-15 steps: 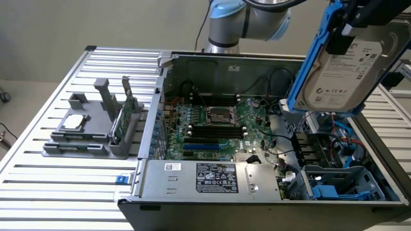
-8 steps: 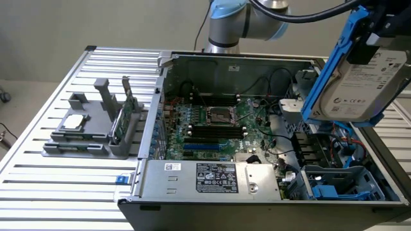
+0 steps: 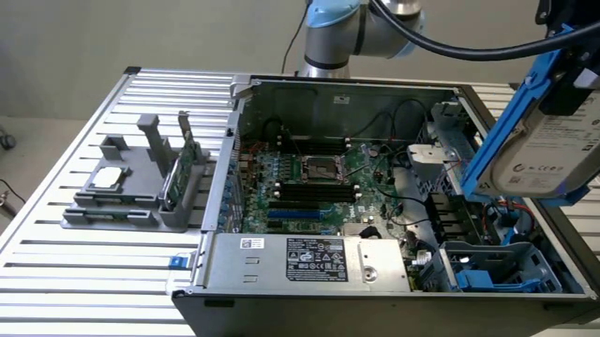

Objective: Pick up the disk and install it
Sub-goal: 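Pick up the disk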

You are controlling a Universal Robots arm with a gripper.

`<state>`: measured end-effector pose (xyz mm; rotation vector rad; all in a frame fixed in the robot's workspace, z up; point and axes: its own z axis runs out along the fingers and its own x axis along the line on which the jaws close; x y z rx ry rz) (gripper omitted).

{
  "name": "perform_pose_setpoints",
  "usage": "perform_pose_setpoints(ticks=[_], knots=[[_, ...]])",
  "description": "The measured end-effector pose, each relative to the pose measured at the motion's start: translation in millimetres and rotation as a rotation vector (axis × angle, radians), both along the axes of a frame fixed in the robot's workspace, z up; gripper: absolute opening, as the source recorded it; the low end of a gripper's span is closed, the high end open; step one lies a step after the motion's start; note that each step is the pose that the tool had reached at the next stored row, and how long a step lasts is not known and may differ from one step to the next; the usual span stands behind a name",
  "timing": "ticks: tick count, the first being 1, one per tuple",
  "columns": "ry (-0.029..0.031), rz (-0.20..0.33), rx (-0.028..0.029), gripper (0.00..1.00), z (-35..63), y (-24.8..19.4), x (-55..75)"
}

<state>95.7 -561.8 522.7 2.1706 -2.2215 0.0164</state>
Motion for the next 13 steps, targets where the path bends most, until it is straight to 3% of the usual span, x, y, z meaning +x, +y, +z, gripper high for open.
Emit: perform_pose_setpoints(ticks=[7,10,13], knots=[[-0.0002,0.0,0.0001,0.33,-8.4,-27.8,5.6],[-0.0003,0.0,0.0004,0.33,-13.9,-33.6,8.5],[-0.0002,0.0,-0.0001,0.33,-19.1,-34.7,10.6]])
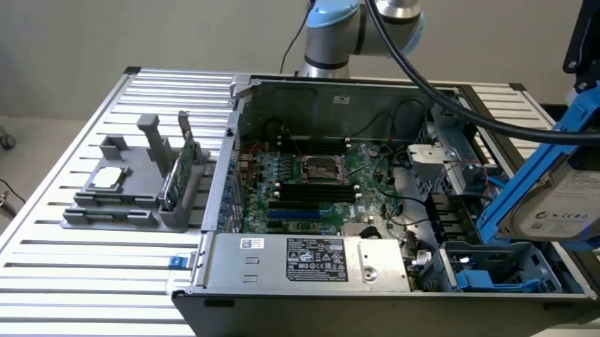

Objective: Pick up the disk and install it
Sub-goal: 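Pick up the disk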

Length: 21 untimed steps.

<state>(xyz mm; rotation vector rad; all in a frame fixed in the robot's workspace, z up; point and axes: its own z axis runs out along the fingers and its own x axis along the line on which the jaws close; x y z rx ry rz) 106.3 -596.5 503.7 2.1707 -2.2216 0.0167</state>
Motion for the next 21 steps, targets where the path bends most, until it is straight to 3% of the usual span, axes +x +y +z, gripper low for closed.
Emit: perform_pose_setpoints(ticks=[9,21], knots=[[0.0,0.001,0.0016,0.33,-16.5,-0.1,0.8],[-0.0003,0.007,0.0145,0.33,-37.0,5.2,0.9]])
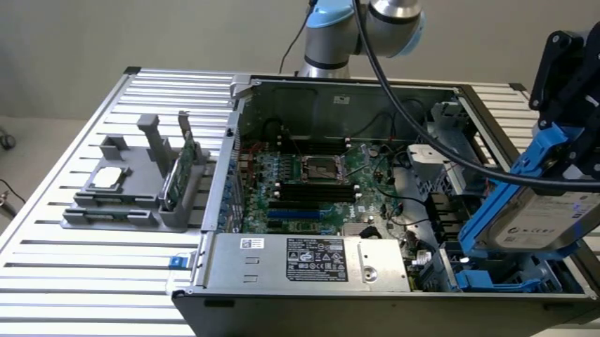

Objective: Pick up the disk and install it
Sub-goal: 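Pick up the disk, then insert the disk into the insertion slot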

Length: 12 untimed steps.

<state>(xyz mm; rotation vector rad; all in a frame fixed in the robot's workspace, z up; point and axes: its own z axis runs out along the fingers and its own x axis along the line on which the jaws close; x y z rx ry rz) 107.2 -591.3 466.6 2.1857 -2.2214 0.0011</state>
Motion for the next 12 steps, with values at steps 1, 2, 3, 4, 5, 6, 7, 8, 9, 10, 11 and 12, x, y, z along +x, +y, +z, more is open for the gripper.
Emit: perform_pose_setpoints(ticks=[1,2,3,4,5,6,7,8,9,10,11,12], knots=[[0.0,0.001,0.0007,0.33,-1.5,0.6,0.0],[0.0,0.002,0.0013,0.33,-3.1,0.9,0.2],[0.0,0.003,0.0017,0.33,-4.4,1.1,0.8],[0.0,0.005,0.0018,0.33,-5.4,1.2,1.5],[0.0,0.007,0.0019,0.33,-6.1,1.3,2.2],[0.0,0.008,0.0019,0.33,-6.5,1.3,2.7],[0.0,0.009,0.0018,0.33,-6.4,1.3,3.1],[0.0,0.009,0.0018,0.33,-6.5,1.2,3.1],[0.0,0.009,0.0019,0.33,-6.5,1.2,3.1],[0.0,0.009,0.0015,0.33,-6.5,1.1,3.2],[0.0,0.009,0.0013,0.33,-6.5,1.1,3.2],[0.0001,0.009,0.0013,0.33,-6.5,1.1,3.2]])
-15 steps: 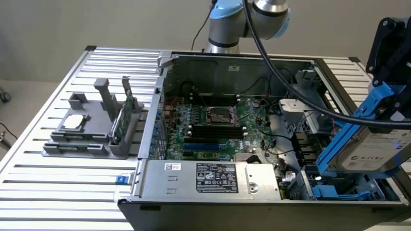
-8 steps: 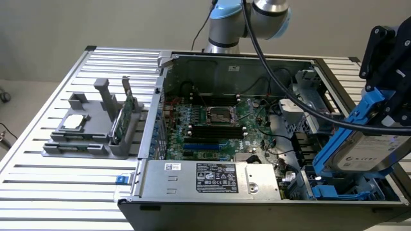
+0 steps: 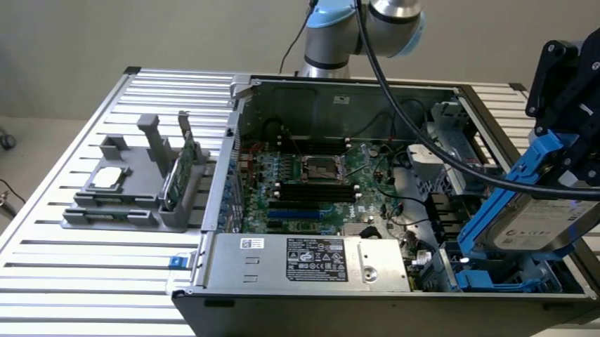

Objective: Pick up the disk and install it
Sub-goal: 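Insert the disk into the insertion slot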

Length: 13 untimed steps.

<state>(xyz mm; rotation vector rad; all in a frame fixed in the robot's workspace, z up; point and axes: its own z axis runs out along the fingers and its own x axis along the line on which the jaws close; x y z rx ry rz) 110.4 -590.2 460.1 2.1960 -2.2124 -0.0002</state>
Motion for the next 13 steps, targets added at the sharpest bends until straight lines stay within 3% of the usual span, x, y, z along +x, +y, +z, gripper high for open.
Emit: perform_pose_setpoints(ticks=[8,10,13], knots=[[-0.0009,0.0,-0.0001,0.33,-0.4,0.1,0.0],[-0.0043,0.0,-0.0001,0.33,-1.7,0.0,-0.6],[-0.015,0.0,0.0,0.33,-5.4,0.0,-1.9]])
